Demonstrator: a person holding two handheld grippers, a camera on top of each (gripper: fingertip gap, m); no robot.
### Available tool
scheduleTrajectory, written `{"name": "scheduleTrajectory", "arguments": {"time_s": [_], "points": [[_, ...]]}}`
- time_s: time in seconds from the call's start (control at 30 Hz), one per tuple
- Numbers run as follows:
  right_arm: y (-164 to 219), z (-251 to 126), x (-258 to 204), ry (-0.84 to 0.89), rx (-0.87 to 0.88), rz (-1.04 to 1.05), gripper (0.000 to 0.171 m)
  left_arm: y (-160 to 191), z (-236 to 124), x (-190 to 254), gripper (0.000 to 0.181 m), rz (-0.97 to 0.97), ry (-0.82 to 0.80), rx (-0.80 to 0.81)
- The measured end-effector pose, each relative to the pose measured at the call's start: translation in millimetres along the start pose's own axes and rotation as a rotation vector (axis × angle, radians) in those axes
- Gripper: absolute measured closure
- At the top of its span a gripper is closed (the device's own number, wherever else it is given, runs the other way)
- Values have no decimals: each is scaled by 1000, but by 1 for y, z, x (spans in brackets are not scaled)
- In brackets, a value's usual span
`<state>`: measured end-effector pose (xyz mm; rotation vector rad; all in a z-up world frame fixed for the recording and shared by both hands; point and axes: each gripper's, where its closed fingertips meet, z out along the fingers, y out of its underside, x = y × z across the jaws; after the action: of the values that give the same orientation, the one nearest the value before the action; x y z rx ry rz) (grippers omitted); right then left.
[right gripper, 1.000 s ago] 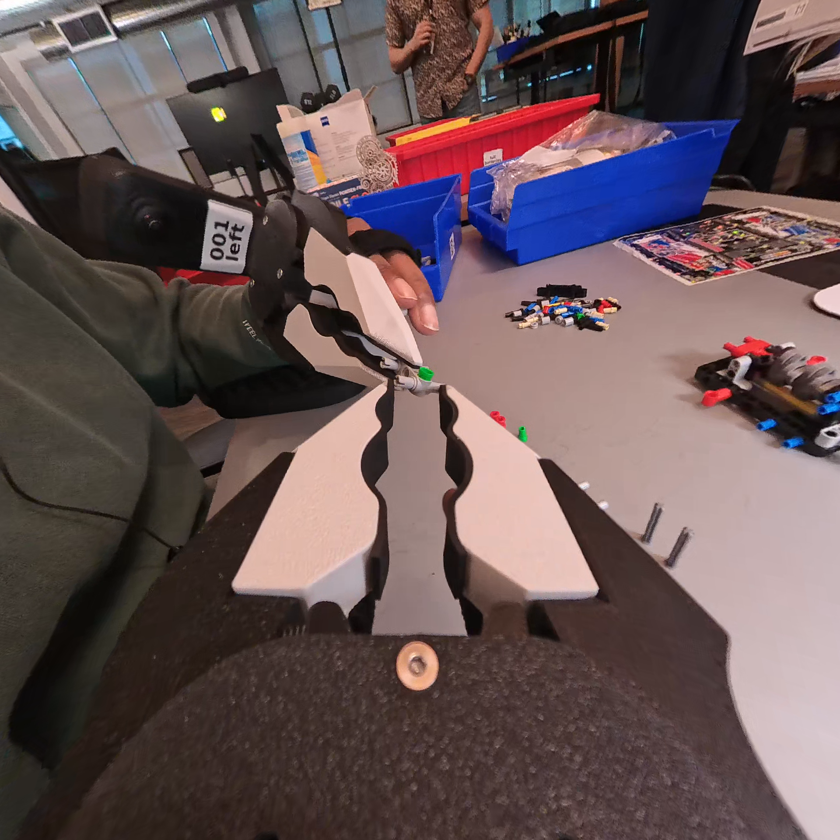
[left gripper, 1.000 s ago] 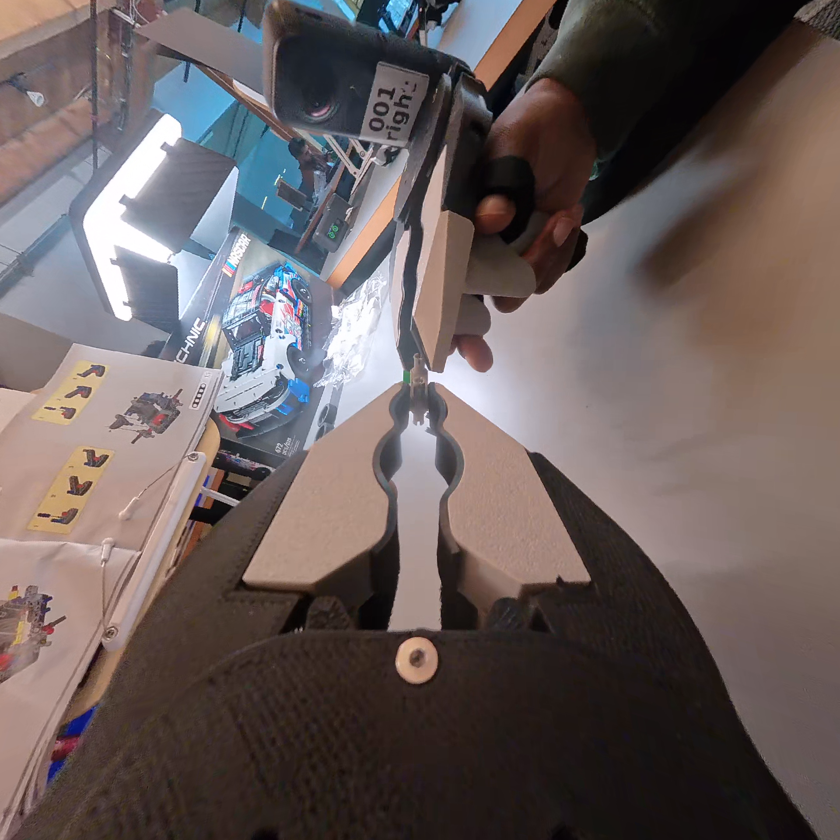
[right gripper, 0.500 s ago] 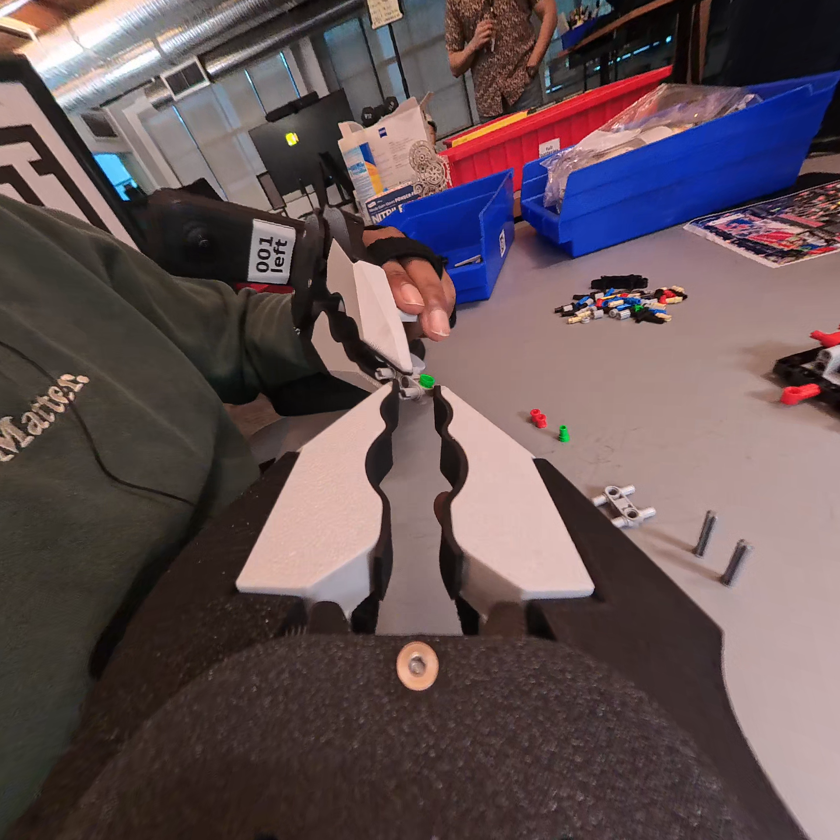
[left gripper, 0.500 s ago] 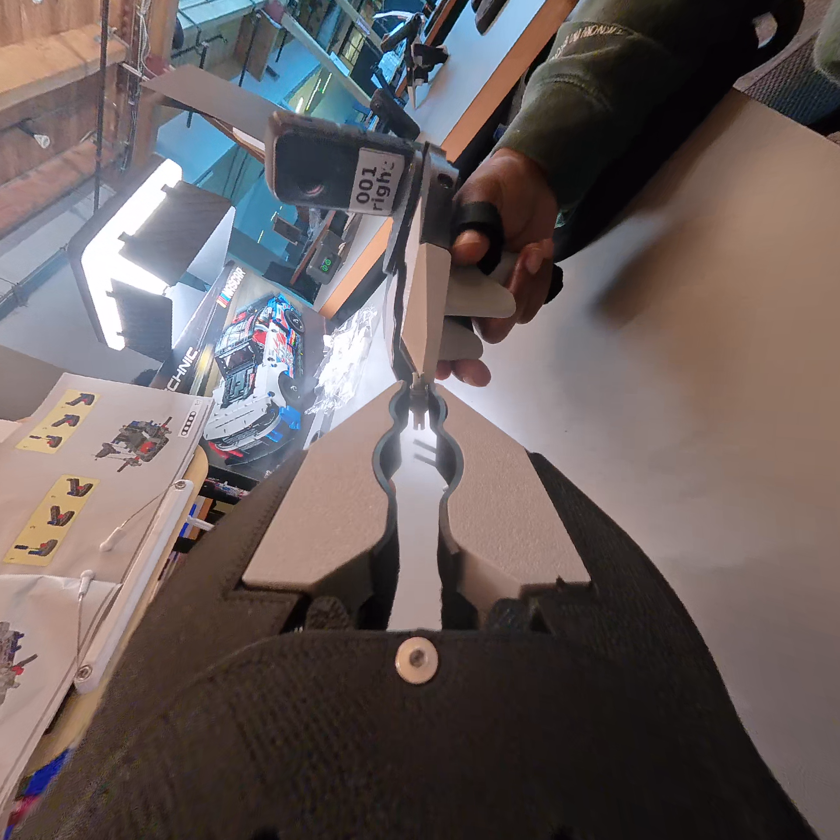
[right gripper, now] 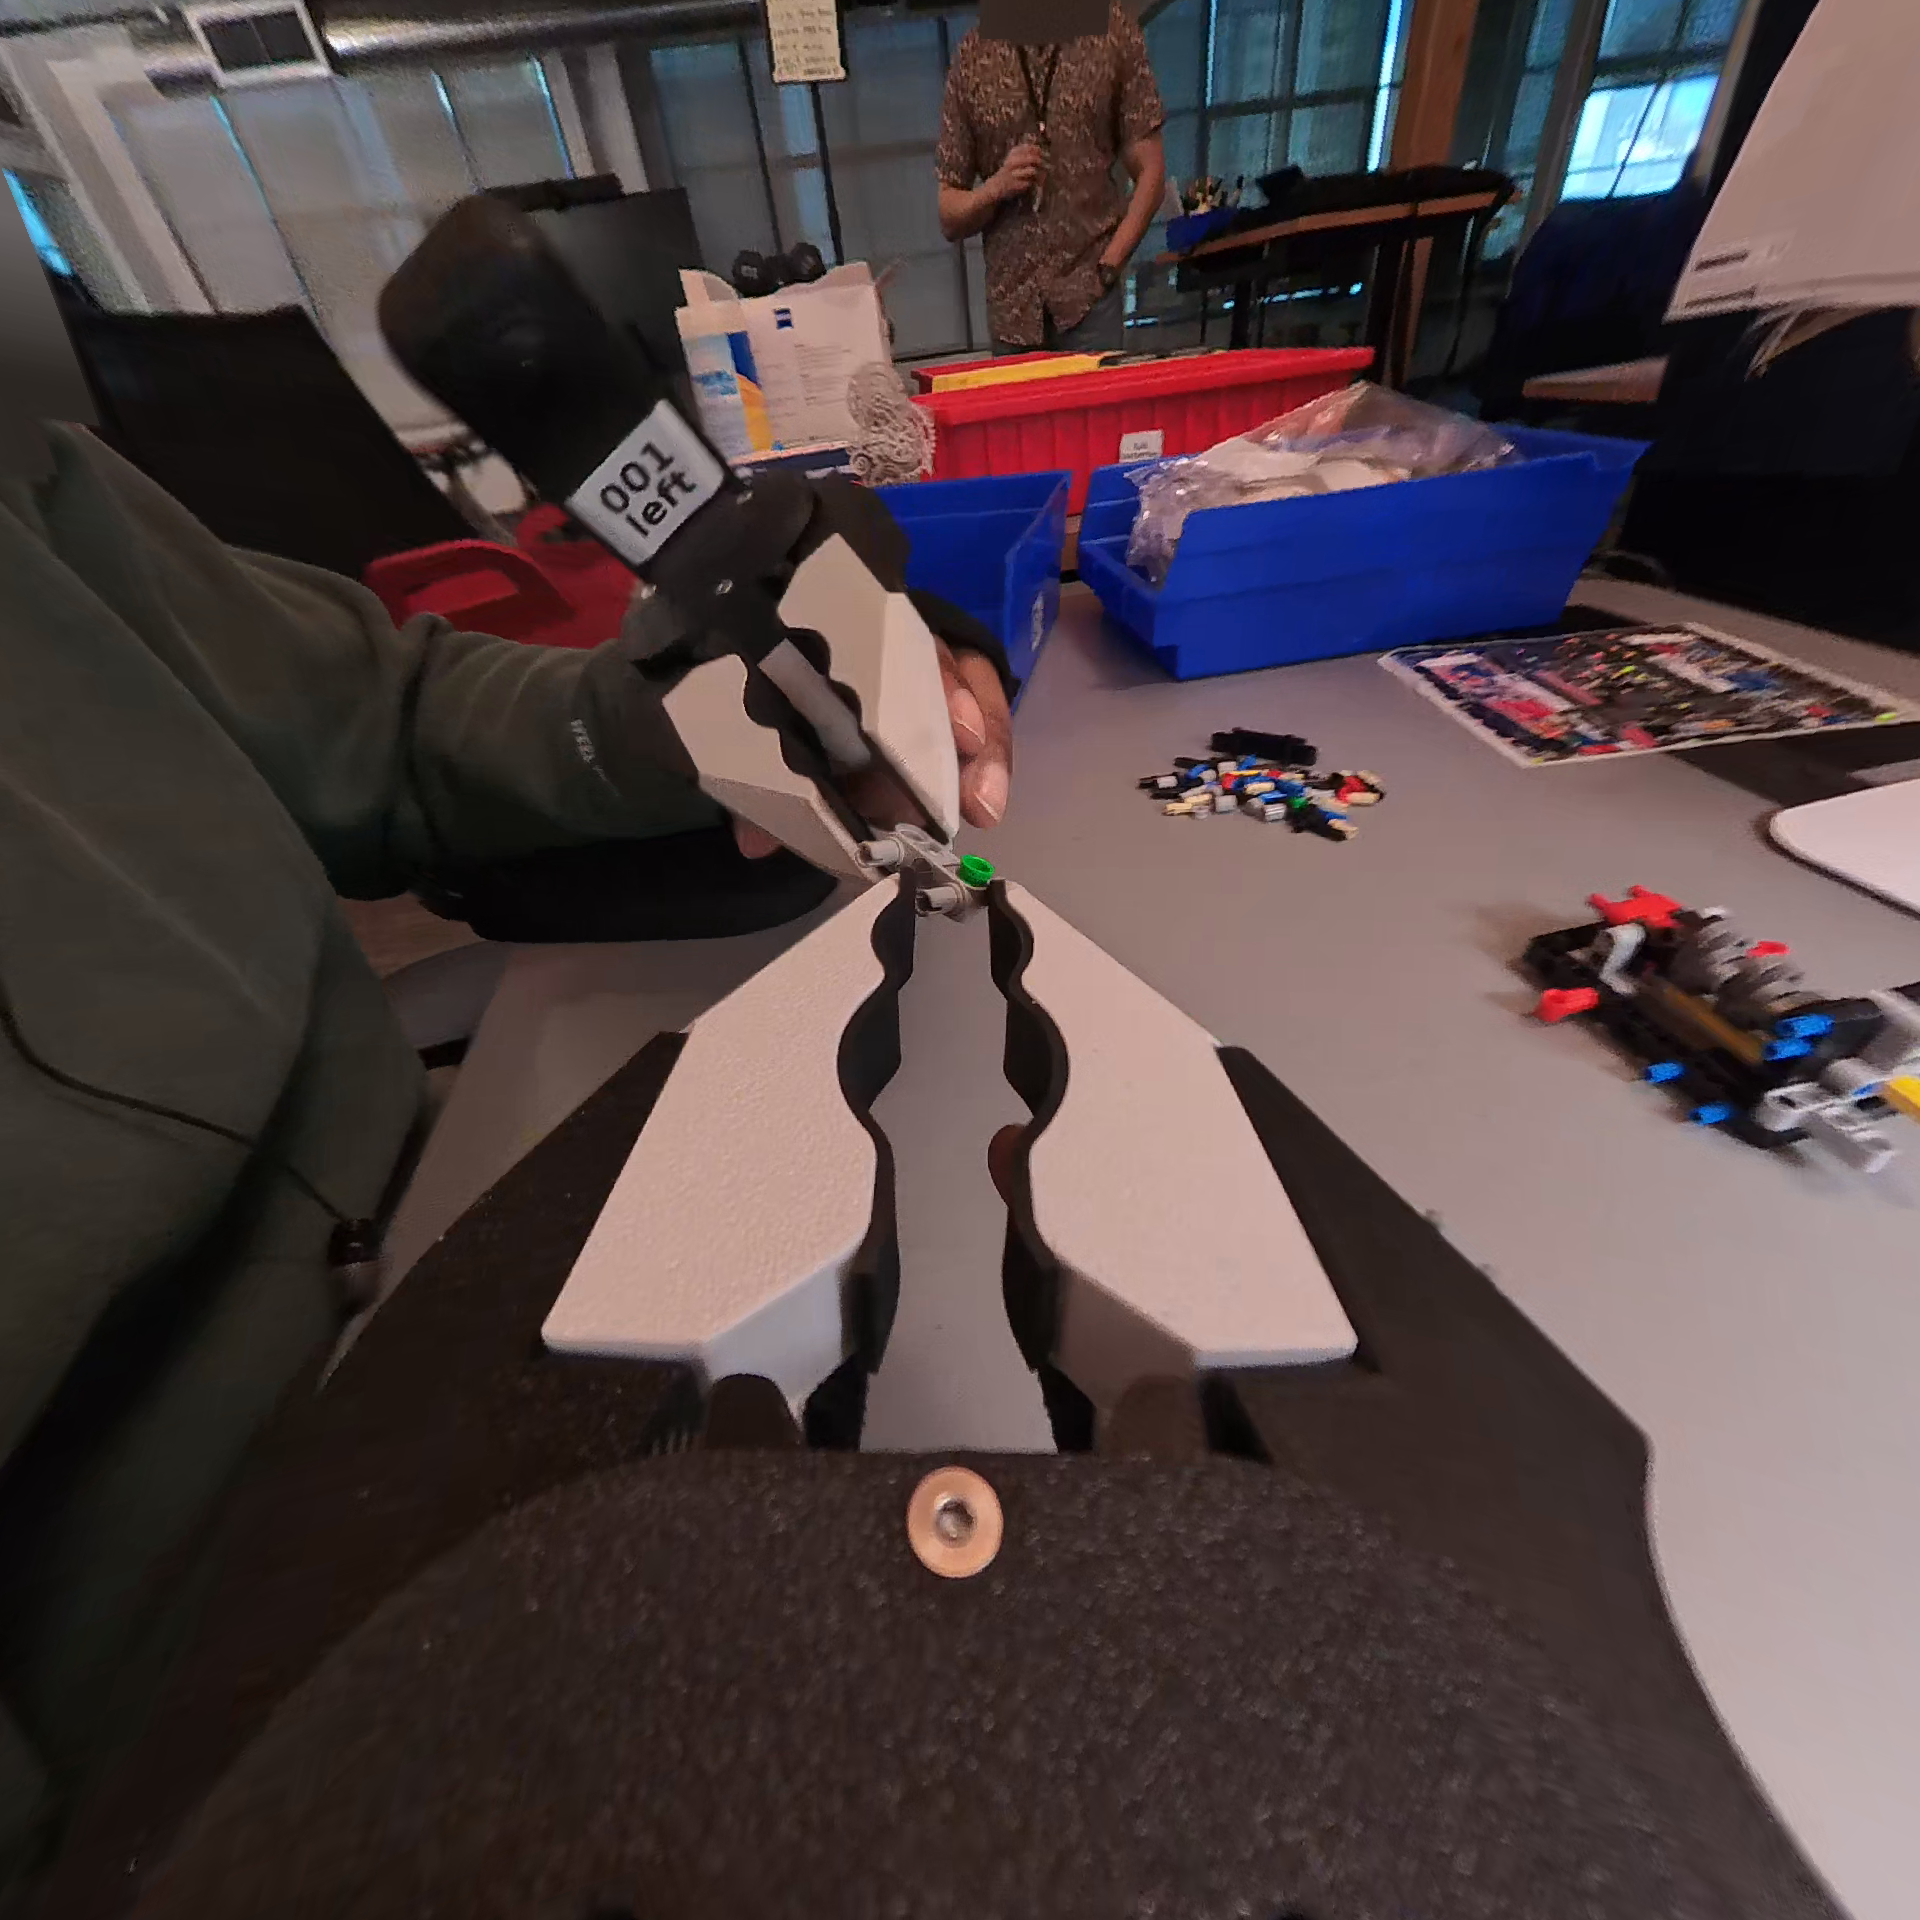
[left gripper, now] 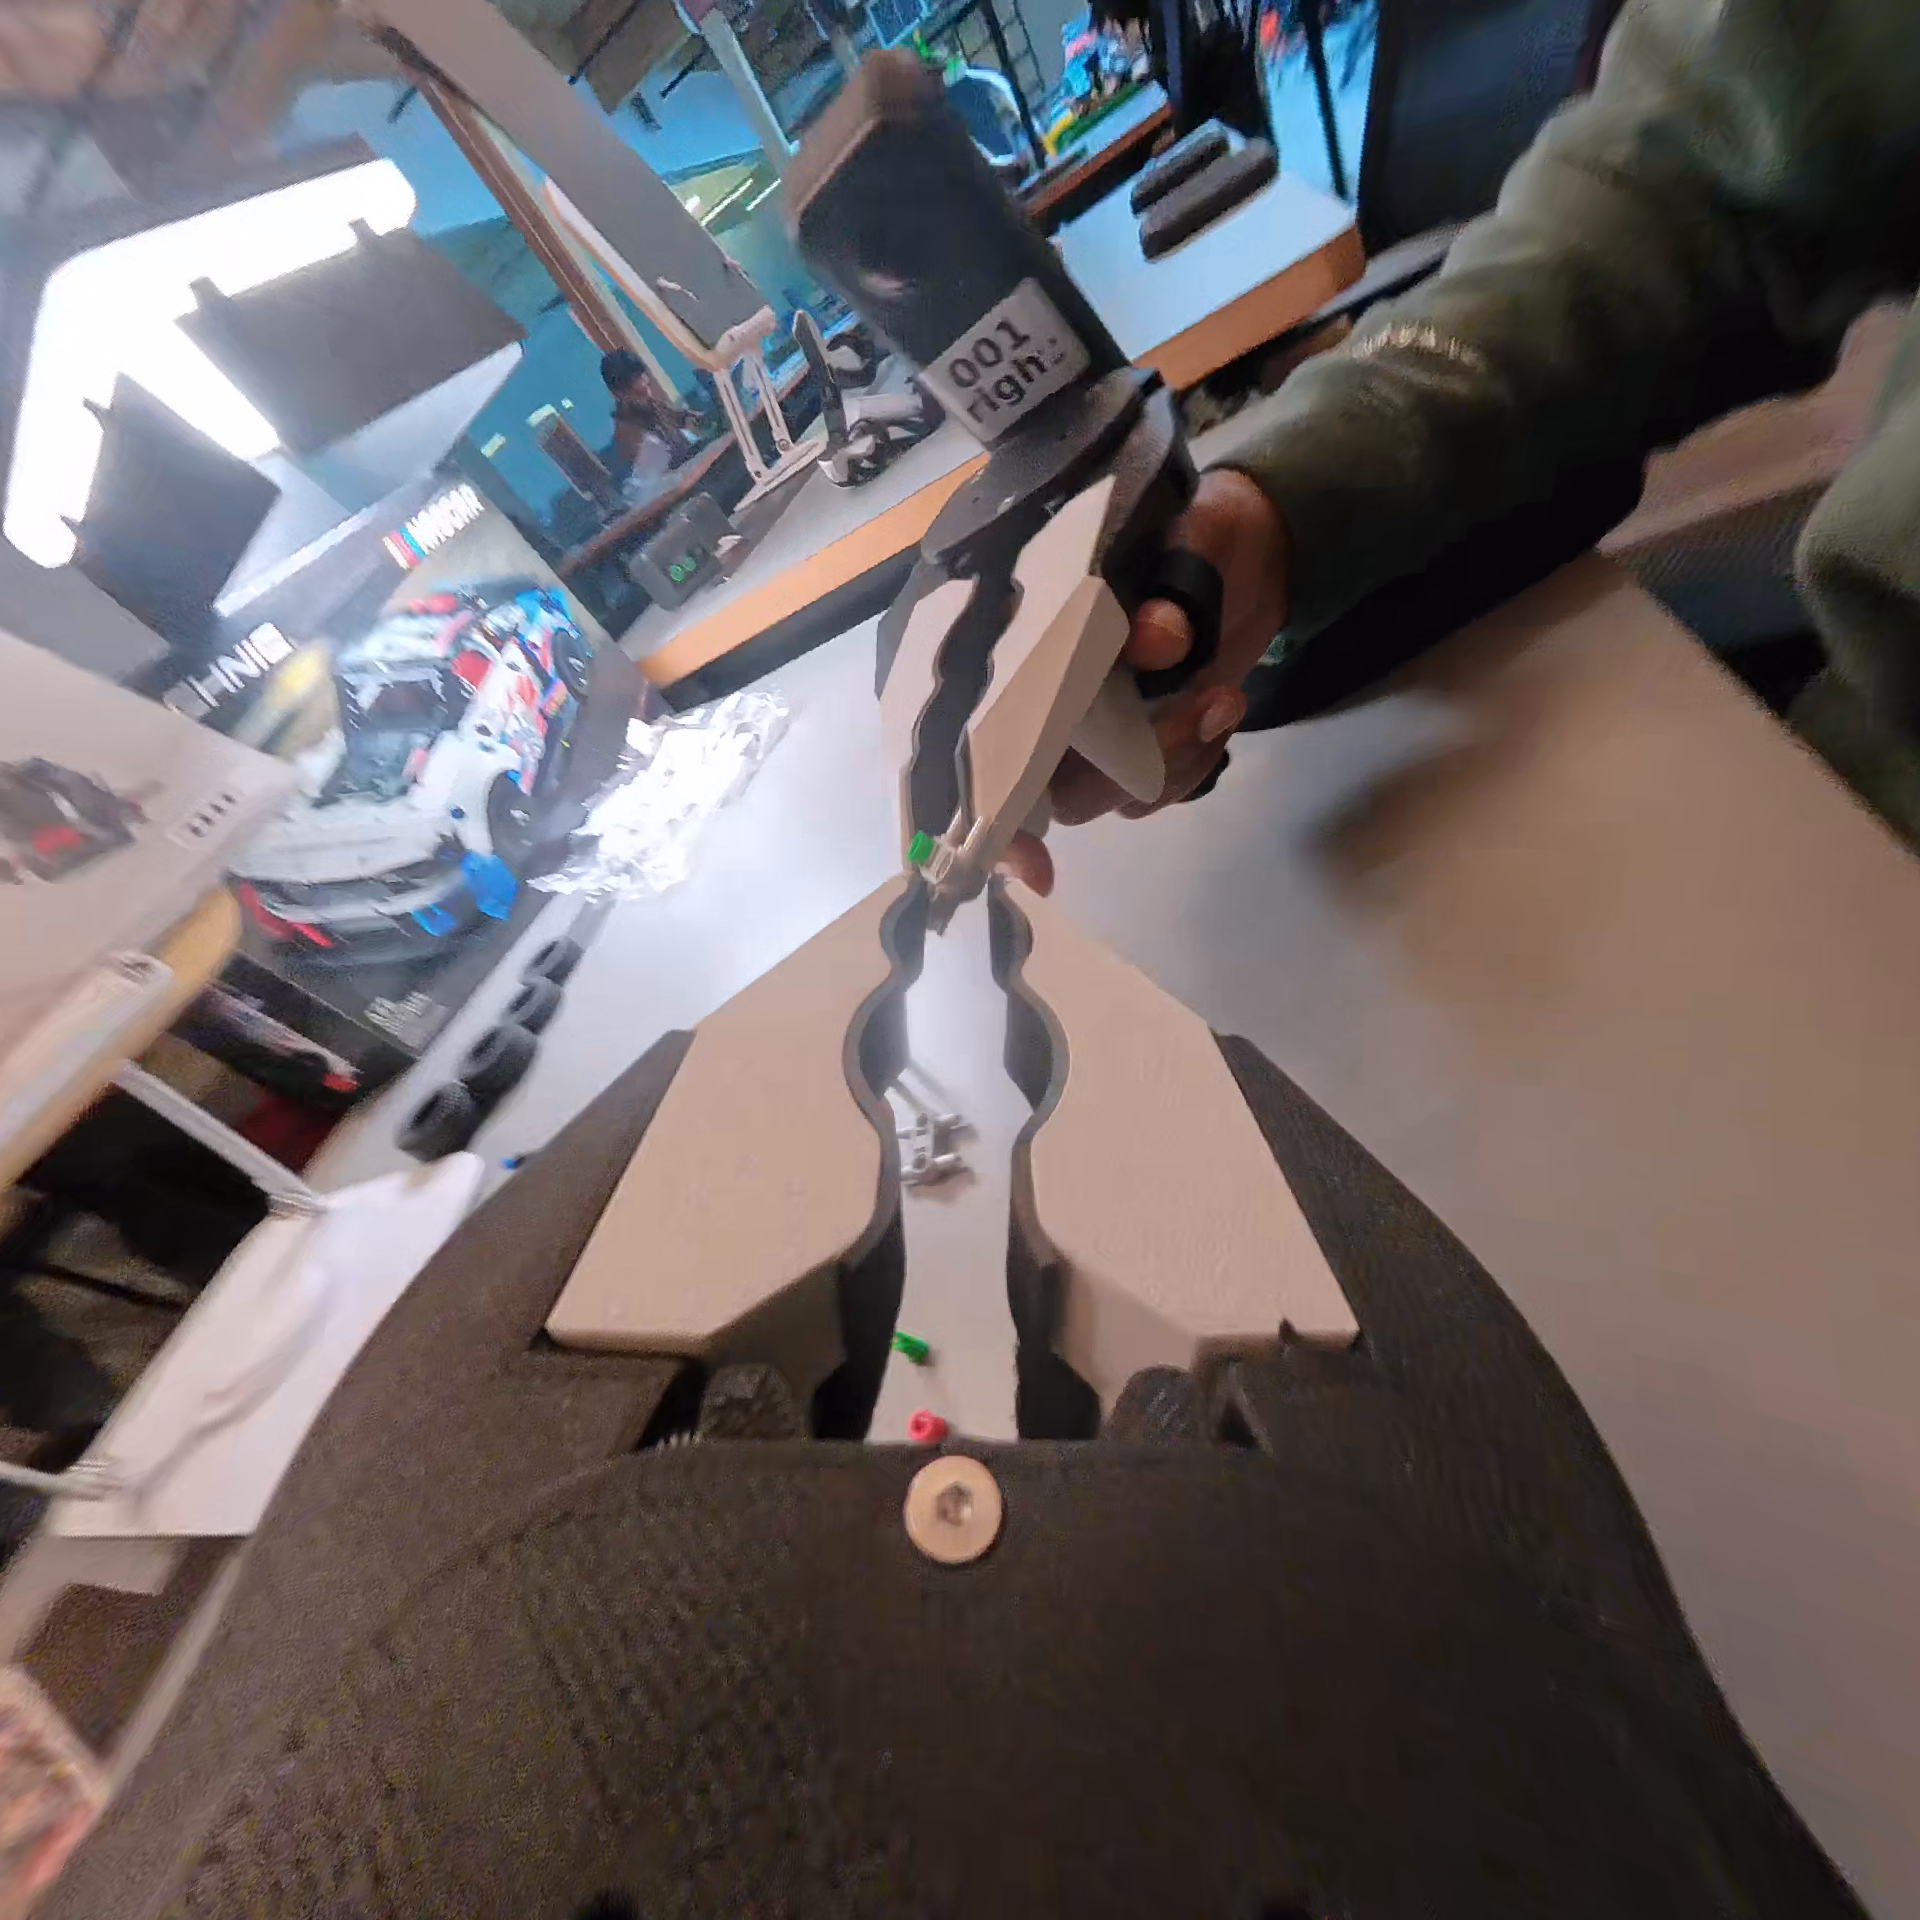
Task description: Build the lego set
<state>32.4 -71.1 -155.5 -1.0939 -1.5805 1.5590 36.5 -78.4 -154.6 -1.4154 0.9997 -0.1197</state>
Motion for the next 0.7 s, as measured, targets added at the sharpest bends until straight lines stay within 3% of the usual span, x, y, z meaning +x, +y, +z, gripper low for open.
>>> {"name": "scheduleTrajectory", "arguments": {"time_s": [0.13, 0.27, 0.4, 0.7], "points": [[1, -6, 14, 131, -55, -220, 160, 4, -4, -8, 157, -292, 75, 41], [11, -7, 20, 243, -162, -489, 160, 10, -1, -8, 161, -458, 120, 18], [17, -2, 14, 257, -201, -629, 160, 18, 7, 1, 162, -574, 172, -16], [27, 1, 4, 208, -235, -670, 160, 28, 15, 18, 166, -486, 196, -94]]}}
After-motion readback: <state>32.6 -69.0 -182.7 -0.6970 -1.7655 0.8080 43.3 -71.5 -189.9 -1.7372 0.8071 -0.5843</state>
